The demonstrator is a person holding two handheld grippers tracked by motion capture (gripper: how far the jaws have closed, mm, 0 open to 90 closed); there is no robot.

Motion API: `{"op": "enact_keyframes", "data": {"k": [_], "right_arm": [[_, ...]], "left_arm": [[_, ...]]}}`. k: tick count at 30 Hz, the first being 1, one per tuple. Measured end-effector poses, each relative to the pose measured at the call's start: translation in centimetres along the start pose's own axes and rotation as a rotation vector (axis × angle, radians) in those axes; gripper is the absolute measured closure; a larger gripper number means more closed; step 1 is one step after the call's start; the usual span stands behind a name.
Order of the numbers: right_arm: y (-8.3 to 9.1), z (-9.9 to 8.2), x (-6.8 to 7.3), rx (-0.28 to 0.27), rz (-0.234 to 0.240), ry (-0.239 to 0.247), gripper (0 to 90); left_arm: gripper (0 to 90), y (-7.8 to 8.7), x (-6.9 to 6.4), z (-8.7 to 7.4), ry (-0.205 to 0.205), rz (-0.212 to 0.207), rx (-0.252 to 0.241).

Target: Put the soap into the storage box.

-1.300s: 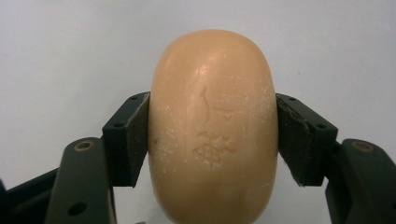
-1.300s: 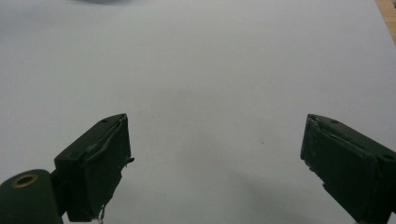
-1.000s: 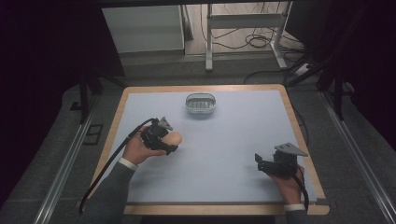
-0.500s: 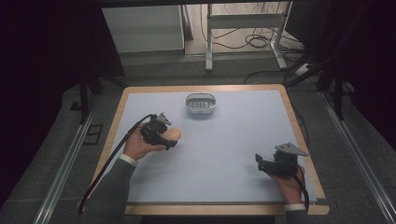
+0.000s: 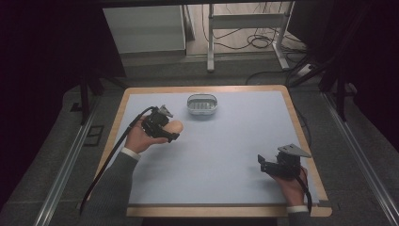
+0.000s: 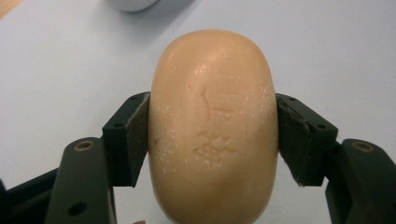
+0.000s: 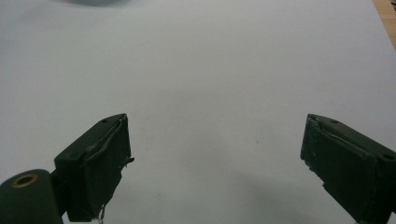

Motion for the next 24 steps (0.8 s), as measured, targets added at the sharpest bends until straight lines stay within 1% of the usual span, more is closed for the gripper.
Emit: {"op": "enact_keyframes", "data": {"k": [1, 4, 6, 8, 11, 12, 14, 16, 17, 18, 24], "right_arm": [[0.0, 0.0, 0.0, 0.0, 0.0, 0.0, 8.4], [0.0, 0.0, 0.0, 0.0, 0.0, 0.0, 8.4], [-0.1, 0.0, 0.0, 0.0, 0.001, 0.001, 8.4], [-0.1, 0.0, 0.0, 0.001, 0.001, 0.002, 8.4], [-0.1, 0.0, 0.0, 0.001, 0.001, 0.002, 8.4], [-0.1, 0.0, 0.0, 0.001, 0.0, -0.001, 8.4], [-0.1, 0.0, 0.0, 0.0, 0.0, 0.0, 8.4], [-0.1, 0.0, 0.0, 0.0, 0.001, 0.002, 8.4], [-0.1, 0.0, 0.0, 0.0, 0.001, 0.002, 8.4], [0.0, 0.0, 0.0, 0.0, 0.001, 0.002, 8.4], [-0.1, 0.0, -0.1, 0.003, 0.002, 0.001, 8.4]], "left_arm": [[32.9, 0.0, 0.1, 0.3, -0.009, 0.004, 0.003], [32.9, 0.0, 0.1, 0.4, -0.006, 0.006, 0.001], [32.9, -0.1, 0.1, 0.8, -0.017, 0.004, 0.004], [32.9, -0.1, 0.1, 0.9, -0.014, 0.004, 0.001], [32.9, -0.3, 0.1, 1.3, -0.021, 0.004, 0.007], [32.9, -0.5, 0.2, 1.6, -0.024, -0.006, 0.013], [32.9, -0.5, 0.2, 1.7, -0.022, -0.01, 0.015], [32.9, -0.7, 0.4, 2.3, -0.025, -0.01, 0.014], [32.9, -0.7, 0.4, 2.3, -0.025, -0.01, 0.014], [32.9, -0.8, 0.4, 2.8, -0.028, -0.01, 0.011], [32.9, -0.9, 0.6, 3.6, -0.037, -0.011, 0.013]]}}
Point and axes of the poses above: each handheld gripper's, and its own axes: y roughly backward along the jaws, z roughly out of its top, x roughly to its left, the point moved 3 cm from there along -y, roughly forward along the jaws, and after that the axes turned 2 degrees about -z, right-handed, at the moved point
